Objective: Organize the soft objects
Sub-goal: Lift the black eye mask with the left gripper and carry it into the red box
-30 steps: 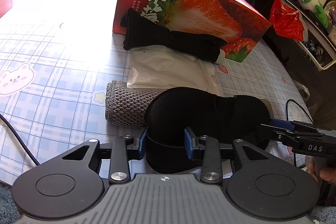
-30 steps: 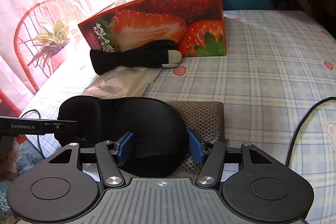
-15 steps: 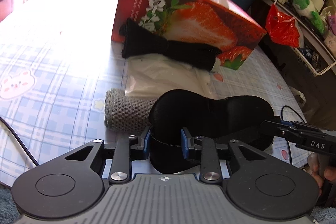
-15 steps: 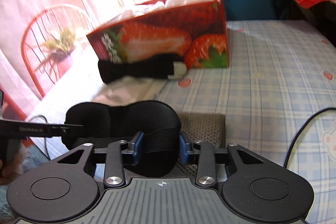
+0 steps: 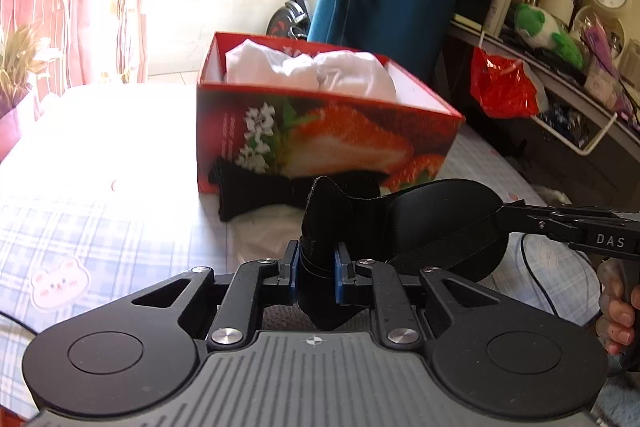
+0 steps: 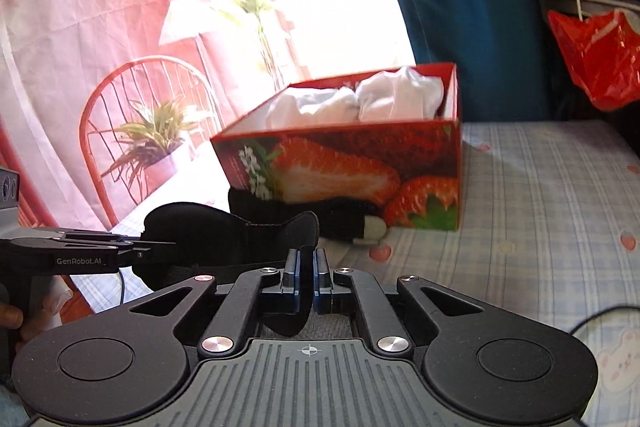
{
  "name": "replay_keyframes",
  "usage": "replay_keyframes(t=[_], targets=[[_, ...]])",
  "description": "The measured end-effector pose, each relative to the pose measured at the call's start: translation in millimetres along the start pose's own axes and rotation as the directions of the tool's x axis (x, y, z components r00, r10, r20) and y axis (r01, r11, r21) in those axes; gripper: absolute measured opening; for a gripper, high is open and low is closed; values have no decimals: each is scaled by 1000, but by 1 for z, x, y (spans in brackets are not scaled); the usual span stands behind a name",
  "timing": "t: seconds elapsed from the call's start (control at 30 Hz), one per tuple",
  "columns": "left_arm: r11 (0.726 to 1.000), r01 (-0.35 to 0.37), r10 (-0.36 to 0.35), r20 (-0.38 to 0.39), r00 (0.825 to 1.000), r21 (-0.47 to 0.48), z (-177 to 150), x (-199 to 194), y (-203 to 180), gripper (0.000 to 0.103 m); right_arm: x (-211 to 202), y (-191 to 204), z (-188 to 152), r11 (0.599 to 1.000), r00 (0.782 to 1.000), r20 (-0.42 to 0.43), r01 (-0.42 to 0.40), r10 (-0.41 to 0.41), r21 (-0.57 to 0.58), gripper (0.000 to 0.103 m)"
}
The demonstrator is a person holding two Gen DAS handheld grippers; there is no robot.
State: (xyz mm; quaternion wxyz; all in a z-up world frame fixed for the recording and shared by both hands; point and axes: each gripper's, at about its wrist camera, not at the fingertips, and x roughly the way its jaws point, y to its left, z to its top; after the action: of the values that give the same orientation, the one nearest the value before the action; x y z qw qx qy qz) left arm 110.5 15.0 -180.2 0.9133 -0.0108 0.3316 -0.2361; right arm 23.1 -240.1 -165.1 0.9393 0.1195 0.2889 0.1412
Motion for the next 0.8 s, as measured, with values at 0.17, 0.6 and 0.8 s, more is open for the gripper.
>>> replay_keyframes(t=[0.17,0.6,0.8], targets=[[1000,0,-1,81,997,12,44,-10,3,17,-4,7,45,998,998,68,-12,16,-59,5],[998,-54,52,82,995,28,171,53,11,17,64,-7,164,992,992,109,74,-63,-106,5],[996,-87,87,-73,994,-1,173,106,28,17,116,-35,162,993,993,-15,116,-116,-37,5]])
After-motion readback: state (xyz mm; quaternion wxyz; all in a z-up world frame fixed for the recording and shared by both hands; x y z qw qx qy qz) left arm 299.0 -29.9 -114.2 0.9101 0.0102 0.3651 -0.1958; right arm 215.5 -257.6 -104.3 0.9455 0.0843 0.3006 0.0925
